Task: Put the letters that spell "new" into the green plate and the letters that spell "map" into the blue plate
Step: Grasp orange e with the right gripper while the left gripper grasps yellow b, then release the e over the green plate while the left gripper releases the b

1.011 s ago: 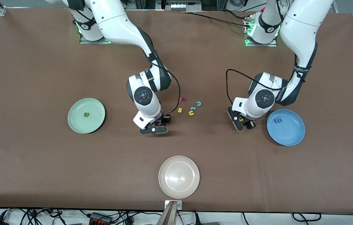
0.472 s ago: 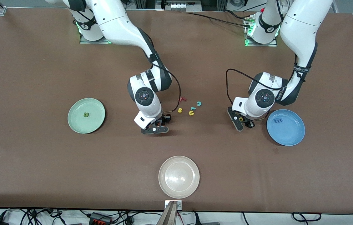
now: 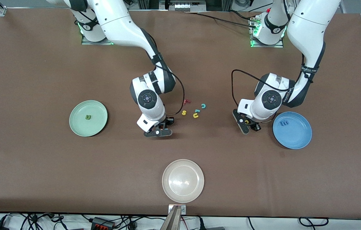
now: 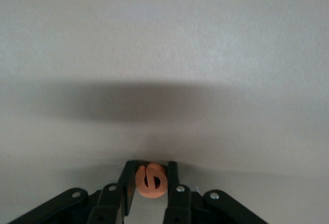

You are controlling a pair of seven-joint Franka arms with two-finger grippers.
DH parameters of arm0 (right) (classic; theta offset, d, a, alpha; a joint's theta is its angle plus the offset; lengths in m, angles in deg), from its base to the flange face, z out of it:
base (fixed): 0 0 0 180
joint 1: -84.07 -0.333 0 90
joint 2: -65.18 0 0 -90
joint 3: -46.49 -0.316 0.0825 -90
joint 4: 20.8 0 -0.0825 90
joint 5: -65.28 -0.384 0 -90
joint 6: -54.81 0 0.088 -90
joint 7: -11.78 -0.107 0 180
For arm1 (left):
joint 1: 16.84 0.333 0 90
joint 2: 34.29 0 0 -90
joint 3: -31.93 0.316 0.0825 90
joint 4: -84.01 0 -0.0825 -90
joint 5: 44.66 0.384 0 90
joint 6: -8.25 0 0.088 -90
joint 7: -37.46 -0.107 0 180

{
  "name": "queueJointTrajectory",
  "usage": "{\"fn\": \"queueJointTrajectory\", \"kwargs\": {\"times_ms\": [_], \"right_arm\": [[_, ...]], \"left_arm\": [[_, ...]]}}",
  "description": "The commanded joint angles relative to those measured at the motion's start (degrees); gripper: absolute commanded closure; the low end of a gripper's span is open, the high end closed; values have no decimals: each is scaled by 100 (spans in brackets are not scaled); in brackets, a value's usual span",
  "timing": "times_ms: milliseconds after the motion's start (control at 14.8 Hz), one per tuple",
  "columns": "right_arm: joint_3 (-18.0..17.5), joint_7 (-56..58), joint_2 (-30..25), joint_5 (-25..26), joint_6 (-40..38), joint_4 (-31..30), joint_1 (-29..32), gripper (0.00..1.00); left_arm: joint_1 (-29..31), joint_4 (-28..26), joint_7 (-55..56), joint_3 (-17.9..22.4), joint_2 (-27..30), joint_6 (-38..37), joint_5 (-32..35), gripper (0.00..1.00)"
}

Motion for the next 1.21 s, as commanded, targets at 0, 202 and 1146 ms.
{"fn": "queueJointTrajectory", "kwargs": {"times_ms": [0, 202, 1146], "right_arm": [[58, 58, -192, -53, -572, 55, 25, 100], [627, 189, -630, -27, -1755, -23, -10, 100], [2150, 3696, -1774, -18, -863, -3074, -11, 100]], "left_arm": [[94, 109, -66, -6, 458, -692, 107, 93], [278, 654, -93, 81, 599, -1799, 107, 93], [1888, 1069, 1129, 117, -533, -794, 107, 90]]}}
